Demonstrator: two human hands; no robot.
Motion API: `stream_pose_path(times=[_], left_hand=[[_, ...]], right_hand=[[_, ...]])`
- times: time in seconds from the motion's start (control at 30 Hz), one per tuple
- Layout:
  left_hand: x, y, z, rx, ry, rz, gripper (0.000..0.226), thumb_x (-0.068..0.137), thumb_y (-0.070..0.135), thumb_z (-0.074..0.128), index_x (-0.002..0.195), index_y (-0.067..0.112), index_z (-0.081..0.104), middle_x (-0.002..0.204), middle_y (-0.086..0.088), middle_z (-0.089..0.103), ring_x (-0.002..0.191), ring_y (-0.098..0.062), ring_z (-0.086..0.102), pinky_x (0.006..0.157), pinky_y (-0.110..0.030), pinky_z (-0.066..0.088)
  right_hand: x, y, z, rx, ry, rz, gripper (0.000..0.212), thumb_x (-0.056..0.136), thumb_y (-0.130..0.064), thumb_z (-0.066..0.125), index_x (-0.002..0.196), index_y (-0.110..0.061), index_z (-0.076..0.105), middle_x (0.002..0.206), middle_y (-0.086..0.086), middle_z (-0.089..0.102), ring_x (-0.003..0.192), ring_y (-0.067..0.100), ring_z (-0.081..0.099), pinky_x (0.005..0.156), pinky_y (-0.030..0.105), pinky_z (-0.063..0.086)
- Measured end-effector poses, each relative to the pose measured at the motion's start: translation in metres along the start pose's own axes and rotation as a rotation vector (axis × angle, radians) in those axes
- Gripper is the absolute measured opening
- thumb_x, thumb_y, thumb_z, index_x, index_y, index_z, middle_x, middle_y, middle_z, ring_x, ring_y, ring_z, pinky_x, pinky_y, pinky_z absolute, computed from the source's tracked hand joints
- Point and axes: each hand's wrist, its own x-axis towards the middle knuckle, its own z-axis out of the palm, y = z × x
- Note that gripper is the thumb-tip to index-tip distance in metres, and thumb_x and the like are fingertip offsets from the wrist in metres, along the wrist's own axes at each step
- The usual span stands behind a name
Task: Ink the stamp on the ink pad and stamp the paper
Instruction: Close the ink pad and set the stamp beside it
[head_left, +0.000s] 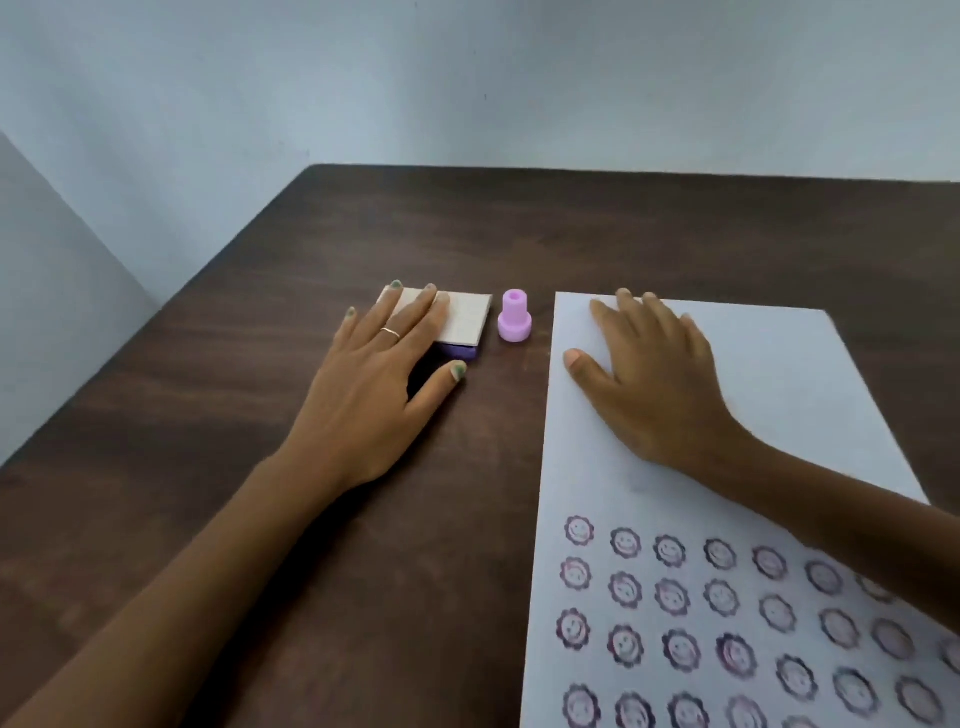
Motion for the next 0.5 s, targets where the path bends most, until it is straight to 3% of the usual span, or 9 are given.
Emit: stream_pose_path(times=[0.2, 0.33, 0.5], left_hand=[[-0.001, 0.01, -0.006, -0.035, 0.039, -0.083, 0.06, 0.091, 0.043, 0.038, 0.147, 0.022, 0.029, 0.157, 0.006, 0.019, 0.146, -0.015, 0.009, 0.116, -0.041, 0.013], [-0.001, 0.012, -0.009, -0.012, -0.046, -0.139, 0.062, 0.091, 0.047, 0.028, 0.148, 0.023, 0.023, 0.158, 0.003, 0.014, 0.146, -0.018, 0.008, 0.116, -0.047, 0.017], [-0.001, 0.021, -0.026, 0.014, -0.088, -0.153, 0.059, 0.093, 0.041, 0.032, 0.148, 0.021, 0.023, 0.157, 0.0, 0.019, 0.145, -0.02, 0.014, 0.116, -0.048, 0.018]], right_hand=[[-0.009, -0.004, -0.006, 0.07, 0.02, 0.013, 0.06, 0.09, -0.05, 0.031, 0.141, -0.021, 0.022, 0.156, 0.005, 0.017, 0.143, 0.026, 0.013, 0.116, 0.043, 0.004], [-0.012, -0.011, -0.01, 0.039, 0.014, 0.044, 0.058, 0.091, -0.047, 0.032, 0.14, -0.015, 0.026, 0.153, 0.01, 0.025, 0.141, 0.029, 0.021, 0.116, 0.046, 0.011], [-0.014, -0.016, -0.026, 0.041, -0.094, 0.058, 0.059, 0.092, -0.046, 0.035, 0.141, -0.014, 0.026, 0.153, 0.011, 0.024, 0.141, 0.029, 0.019, 0.116, 0.048, 0.012]])
